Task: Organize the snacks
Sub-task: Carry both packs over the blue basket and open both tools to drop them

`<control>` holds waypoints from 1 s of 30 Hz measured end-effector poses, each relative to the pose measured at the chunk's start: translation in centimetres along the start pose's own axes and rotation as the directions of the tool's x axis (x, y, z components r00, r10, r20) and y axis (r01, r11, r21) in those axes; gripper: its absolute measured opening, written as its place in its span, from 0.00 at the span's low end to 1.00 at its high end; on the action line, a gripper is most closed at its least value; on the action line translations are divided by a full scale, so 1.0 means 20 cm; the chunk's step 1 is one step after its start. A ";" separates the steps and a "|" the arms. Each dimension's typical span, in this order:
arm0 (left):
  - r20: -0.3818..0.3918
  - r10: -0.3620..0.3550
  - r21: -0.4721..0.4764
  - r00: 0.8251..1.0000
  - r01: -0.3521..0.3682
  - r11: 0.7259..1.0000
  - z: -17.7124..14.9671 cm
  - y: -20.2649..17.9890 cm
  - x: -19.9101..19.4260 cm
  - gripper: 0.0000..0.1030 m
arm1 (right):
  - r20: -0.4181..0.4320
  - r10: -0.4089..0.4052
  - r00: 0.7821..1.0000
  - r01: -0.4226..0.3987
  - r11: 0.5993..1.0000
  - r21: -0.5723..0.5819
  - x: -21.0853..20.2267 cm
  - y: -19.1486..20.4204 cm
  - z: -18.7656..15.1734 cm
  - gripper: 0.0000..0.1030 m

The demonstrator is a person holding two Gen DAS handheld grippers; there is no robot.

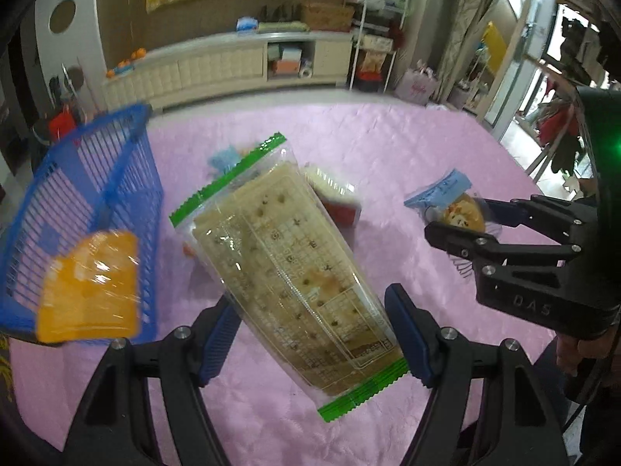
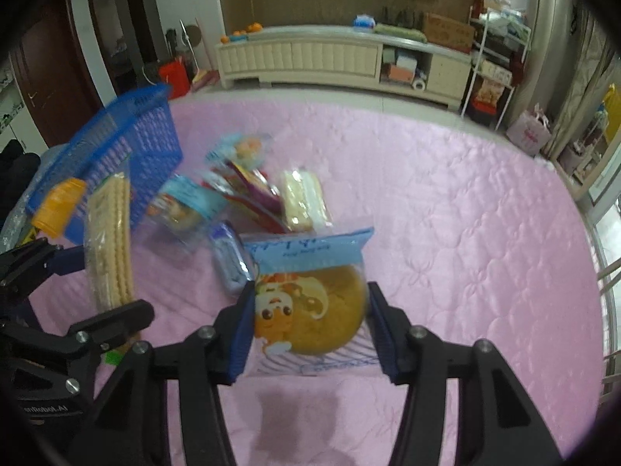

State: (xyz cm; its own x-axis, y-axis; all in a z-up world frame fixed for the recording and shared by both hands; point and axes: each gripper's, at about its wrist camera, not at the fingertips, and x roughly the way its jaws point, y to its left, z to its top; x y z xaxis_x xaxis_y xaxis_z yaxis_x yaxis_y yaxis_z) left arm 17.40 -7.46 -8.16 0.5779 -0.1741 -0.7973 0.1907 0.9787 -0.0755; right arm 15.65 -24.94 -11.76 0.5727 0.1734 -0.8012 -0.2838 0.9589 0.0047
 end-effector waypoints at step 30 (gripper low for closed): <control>0.135 0.215 -0.128 0.967 -0.199 0.972 -0.13 0.76 -0.58 0.69 | 0.088 0.204 0.975 -0.185 0.965 -0.185 -0.16 0.87 0.22 0.56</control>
State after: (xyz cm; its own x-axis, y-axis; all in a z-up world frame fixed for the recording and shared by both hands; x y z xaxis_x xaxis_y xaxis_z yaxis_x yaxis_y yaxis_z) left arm 11.47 9.66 -1.65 0.7073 0.0278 -0.7064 -0.0307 0.9995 0.0087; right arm 12.19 -7.78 -6.48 0.5682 0.3841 -0.7277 -0.5223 0.8518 0.0418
